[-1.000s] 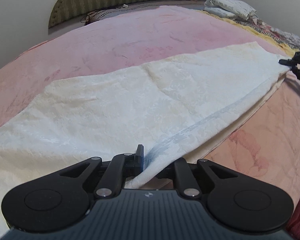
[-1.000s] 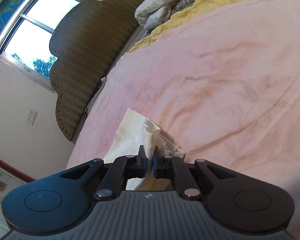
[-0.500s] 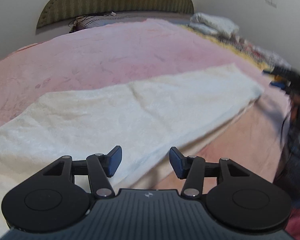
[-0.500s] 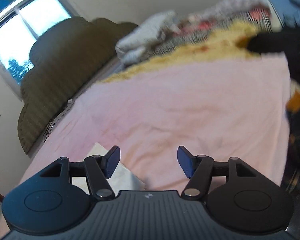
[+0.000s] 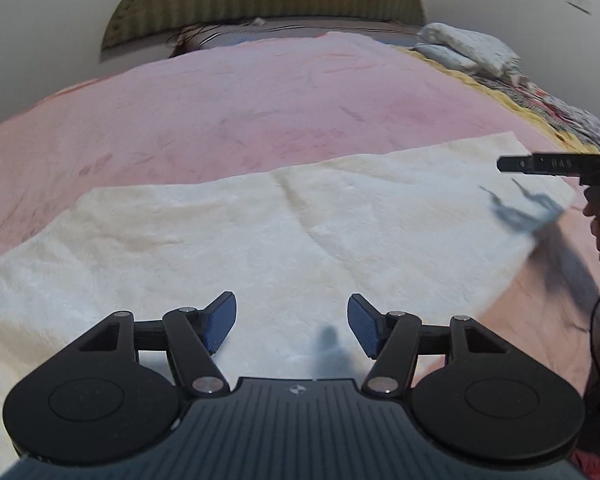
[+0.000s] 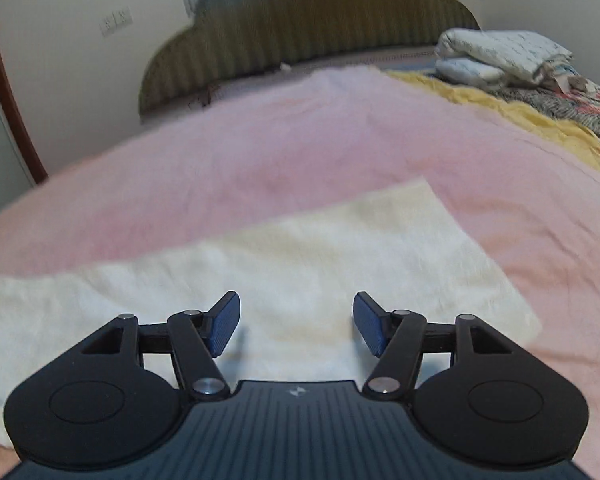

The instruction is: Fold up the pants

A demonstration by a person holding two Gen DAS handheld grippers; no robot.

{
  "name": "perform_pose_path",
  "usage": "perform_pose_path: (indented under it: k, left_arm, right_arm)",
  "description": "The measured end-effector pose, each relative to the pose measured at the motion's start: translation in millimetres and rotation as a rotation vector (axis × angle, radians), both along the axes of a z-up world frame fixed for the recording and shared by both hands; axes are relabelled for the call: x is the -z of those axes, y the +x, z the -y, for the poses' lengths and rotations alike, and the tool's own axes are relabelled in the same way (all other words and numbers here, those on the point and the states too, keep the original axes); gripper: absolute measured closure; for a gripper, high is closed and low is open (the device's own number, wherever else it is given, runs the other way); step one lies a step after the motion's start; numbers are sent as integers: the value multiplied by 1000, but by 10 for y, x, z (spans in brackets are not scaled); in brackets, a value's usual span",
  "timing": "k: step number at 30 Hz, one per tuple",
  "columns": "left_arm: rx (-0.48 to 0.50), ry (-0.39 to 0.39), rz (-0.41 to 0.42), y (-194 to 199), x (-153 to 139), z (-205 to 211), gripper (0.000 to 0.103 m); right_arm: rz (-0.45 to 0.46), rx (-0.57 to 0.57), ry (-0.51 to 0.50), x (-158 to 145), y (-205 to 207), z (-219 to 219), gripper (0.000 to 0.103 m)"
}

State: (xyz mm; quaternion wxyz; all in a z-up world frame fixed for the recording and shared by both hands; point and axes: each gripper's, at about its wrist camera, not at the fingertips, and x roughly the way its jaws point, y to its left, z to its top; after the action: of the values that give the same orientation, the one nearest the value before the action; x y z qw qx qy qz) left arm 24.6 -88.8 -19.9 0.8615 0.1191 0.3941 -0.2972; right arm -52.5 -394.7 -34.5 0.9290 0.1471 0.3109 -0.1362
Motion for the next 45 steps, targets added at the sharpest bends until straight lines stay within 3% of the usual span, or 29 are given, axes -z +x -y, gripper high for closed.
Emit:
perform_pose_path:
  k: [5,7,11,14,17,21,26,30,33,35,38,42,45]
  left_arm:
    - [-105,50,-75,351,115,-24,38]
    - [-140,49,-112,523,171,-22,38]
    - [-209,57,-99,750,190,-9,38]
    - [-221,61,-85,758,191,39,38]
    - [-229,80,-56,757,212,90,38]
    - [-256,94,-49,926,245,142,33]
    - [-308,96,-55,1159,228,138,32]
    - [-322,92,-37,1071,183,101,35]
    - [-333,115,-34,1102,236,168,31]
    - [-341,125,-18,1084,224,191,32]
    - [-335,96,15,889,119,151,31]
    - [-293,77,81,575,75,253,24]
    - [-239,131,71,487,195,465,24]
  right_arm:
    - [-211,-82,-169,237,641,-35,28]
    - [-193,-65,-139,295,731,74,16]
    - [-139,15,-96,152,686,74,15]
    - [-61,-149,-9,16,533,-255,16]
    - [-99,-279,-33,88,564,-591,16]
    - [-165,-296,-126,279,835,-721,13]
    - [-166,-262,-179,144,941,-853,9]
    - [-112,-429,-109,31,756,-1149,9]
    - [-170,-547,-154,145,818,-1457,9]
    - [-186,-546,-221,254,915,-1568,7]
    - [-154,-464,-163,211,943,-1483,6]
    - [-55,-399,-106,77,644,-1277,6]
    - [-105,-353,-25,227,608,-1037,6]
